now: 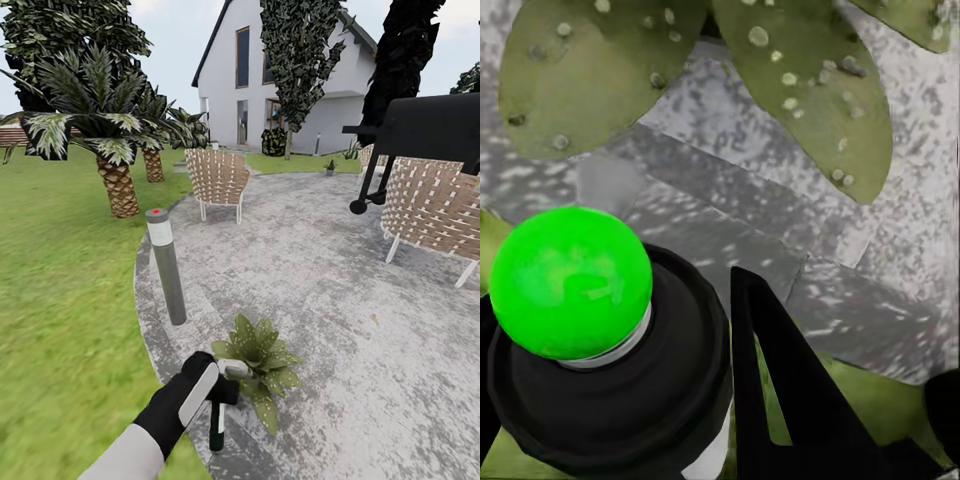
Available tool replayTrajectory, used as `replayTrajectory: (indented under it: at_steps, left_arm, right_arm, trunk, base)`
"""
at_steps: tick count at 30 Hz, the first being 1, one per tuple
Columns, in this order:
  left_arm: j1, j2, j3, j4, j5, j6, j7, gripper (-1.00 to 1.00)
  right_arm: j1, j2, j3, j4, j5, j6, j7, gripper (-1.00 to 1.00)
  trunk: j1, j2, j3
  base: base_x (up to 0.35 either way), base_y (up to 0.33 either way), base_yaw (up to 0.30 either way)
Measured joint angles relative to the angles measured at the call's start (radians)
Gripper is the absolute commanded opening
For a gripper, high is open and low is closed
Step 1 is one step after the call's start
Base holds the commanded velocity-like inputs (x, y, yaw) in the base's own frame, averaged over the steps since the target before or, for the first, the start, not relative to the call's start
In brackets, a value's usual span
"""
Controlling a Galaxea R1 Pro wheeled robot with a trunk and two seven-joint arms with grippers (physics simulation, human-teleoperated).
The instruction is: Pick up the pesticide atomizer in the garden and spray insectifuge to fully cover both potted plants in the garden.
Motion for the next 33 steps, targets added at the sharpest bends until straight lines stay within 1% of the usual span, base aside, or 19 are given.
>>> replayTrajectory:
  at_steps: [1, 3, 11, 13, 14, 15, 17, 18, 19, 20, 21, 23, 25, 26, 28, 29, 30, 31, 33]
  left_arm:
    - [0.000, 0.002, 0.024, -0.001, 0.003, 0.000, 0.002, -1.00]
    - [-0.001, 0.007, 0.038, -0.002, 0.004, 0.000, 0.003, -1.00]
    - [0.001, 0.021, 0.037, -0.037, 0.006, 0.000, -0.005, -1.00]
    - [0.013, 0.090, 0.033, -0.069, 0.004, -0.025, -0.077, -1.00]
    - [0.027, 0.120, 0.030, -0.095, 0.008, -0.063, -0.145, -1.00]
    - [0.046, 0.151, 0.029, -0.136, 0.007, -0.090, -0.209, -1.00]
    - [0.092, 0.198, 0.027, -0.236, 0.009, -0.118, -0.279, -1.00]
    - [0.135, 0.214, 0.026, -0.322, 0.011, -0.147, -0.297, -1.00]
    - [0.156, 0.224, 0.025, -0.361, 0.005, -0.183, -0.302, -1.00]
    - [0.165, 0.228, 0.007, -0.378, 0.007, -0.238, -0.306, -1.00]
    - [0.169, 0.231, -0.024, -0.387, 0.009, -0.299, -0.307, -1.00]
    - [0.171, 0.225, -0.040, -0.385, 0.006, -0.358, -0.307, -1.00]
    - [0.172, 0.226, -0.047, -0.393, 0.006, -0.428, -0.328, -1.00]
    - [0.172, 0.231, -0.052, -0.394, 0.006, -0.442, -0.383, -1.00]
    - [0.171, 0.243, -0.054, -0.396, -0.023, -0.468, -0.510, -1.00]
    - [0.170, 0.259, -0.051, -0.394, -0.073, -0.515, -0.659, -1.00]
    - [0.170, 0.266, -0.047, -0.391, -0.098, -0.532, -0.763, -1.00]
    - [0.170, 0.277, -0.042, -0.388, -0.111, -0.541, -0.860, -1.00]
    - [0.169, 0.317, -0.025, -0.383, -0.122, -0.547, -1.003, -1.00]
  right_arm:
    - [0.000, 0.000, 0.000, 0.001, 0.000, 0.000, 0.000, 1.00]
    - [0.000, 0.000, 0.000, 0.001, 0.001, 0.000, 0.000, 1.00]
    - [0.000, 0.000, 0.003, 0.013, 0.007, 0.003, 0.001, 1.00]
    - [-0.001, 0.000, 0.019, -0.024, 0.010, 0.023, 0.003, 1.00]
    - [-0.001, 0.000, 0.048, -0.060, 0.010, 0.062, 0.002, 1.00]
    - [-0.003, 0.000, 0.098, -0.097, 0.011, 0.132, -0.005, 1.00]
    - [-0.015, 0.000, 0.254, -0.134, 0.011, 0.268, -0.101, 1.00]
    - [-0.023, 0.000, 0.382, -0.143, 0.011, 0.328, -0.240, 1.00]
    - [-0.027, 0.000, 0.515, -0.150, 0.011, 0.363, -0.323, 1.00]
    - [-0.044, 0.000, 0.627, -0.157, 0.011, 0.426, -0.381, 1.00]
    - [-0.109, -0.026, 0.724, -0.161, 0.011, 0.578, -0.448, 1.00]
    - [-0.255, -0.113, 0.766, -0.161, 0.005, 0.861, -0.477, 1.00]
    - [-0.410, -0.217, 0.779, -0.154, -0.010, 1.093, -0.478, 1.00]
    - [-0.462, -0.234, 0.780, -0.157, -0.044, 1.122, -0.479, 1.00]
    - [-0.485, -0.242, 0.783, -0.160, -0.089, 1.125, -0.482, 1.00]
    - [-0.492, -0.245, 0.792, -0.164, -0.105, 1.125, -0.470, 1.00]
    - [-0.494, -0.246, 0.804, -0.166, -0.109, 1.126, -0.443, 1.00]
    - [-0.495, -0.246, 0.815, -0.166, -0.111, 1.128, -0.406, 1.00]
    - [-0.495, -0.246, 0.828, -0.166, -0.110, 1.131, -0.357, 1.00]
  trunk:
    - [0.000, 0.000, 0.000]
    - [0.000, 0.000, 0.000]
    - [0.000, 0.000, 0.000]
    - [0.000, 0.000, 0.000]
    - [0.000, 0.000, 0.000]
    - [0.000, 0.000, 0.000]
    - [0.000, 0.000, 0.000]
    - [0.000, 0.000, 0.000]
    - [0.000, 0.000, 0.000]
    - [0.000, 0.000, 0.000]
    - [0.000, 0.000, 0.000]
    - [0.000, 0.000, 0.000]
    - [0.000, 0.000, 0.000]
    - [0.000, 0.000, 0.000]
    - [0.000, 0.000, 0.000]
    - [0.000, 0.000, 0.000]
    - [0.000, 0.000, 0.000]
    - [0.000, 0.000, 0.000]
    - [0.000, 0.000, 0.000]
  base:
    - [0.000, 0.000, 0.000]
    - [0.000, 0.000, 0.000]
    - [-0.153, 0.000, 0.000]
    - [-0.341, 0.000, 0.000]
    - [-0.344, 0.000, 0.000]
    - [-0.345, 0.000, 0.000]
    - [-0.345, 0.000, 0.000]
    - [-0.225, 0.000, 0.000]
    - [-0.092, 0.000, 0.000]
    - [-0.030, 0.000, 0.000]
    - [-0.015, 0.000, 0.000]
    - [-0.006, 0.000, 0.000]
    - [-0.001, 0.000, 0.000]
    - [0.000, 0.000, 0.000]
    - [0.000, 0.000, 0.000]
    - [0.000, 0.000, 0.000]
    - [0.000, 0.000, 0.000]
    - [0.000, 0.000, 0.000]
    - [0.000, 0.000, 0.000]
